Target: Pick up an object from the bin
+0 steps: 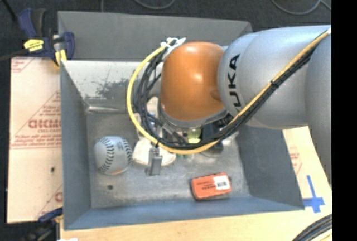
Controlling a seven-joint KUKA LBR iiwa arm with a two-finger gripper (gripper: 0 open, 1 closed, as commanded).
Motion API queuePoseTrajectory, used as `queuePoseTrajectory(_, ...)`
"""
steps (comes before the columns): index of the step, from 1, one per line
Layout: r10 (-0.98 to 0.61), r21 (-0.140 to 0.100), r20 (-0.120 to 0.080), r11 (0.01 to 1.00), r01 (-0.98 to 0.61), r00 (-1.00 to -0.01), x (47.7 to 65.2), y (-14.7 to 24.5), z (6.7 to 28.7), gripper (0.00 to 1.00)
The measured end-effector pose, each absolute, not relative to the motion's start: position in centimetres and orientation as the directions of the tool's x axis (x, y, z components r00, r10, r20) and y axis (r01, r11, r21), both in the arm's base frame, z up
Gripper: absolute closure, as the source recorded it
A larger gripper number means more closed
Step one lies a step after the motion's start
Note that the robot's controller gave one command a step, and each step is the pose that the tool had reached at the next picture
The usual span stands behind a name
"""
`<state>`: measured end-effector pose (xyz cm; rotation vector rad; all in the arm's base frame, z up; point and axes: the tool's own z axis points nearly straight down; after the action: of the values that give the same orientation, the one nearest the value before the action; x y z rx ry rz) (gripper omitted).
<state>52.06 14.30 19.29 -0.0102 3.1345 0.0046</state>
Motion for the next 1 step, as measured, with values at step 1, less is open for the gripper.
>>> queuePoseTrajectory(1,0.099,0.004,-0.007,0.995,0.099,-0.995,55.19,11.63,11.69,0.00)
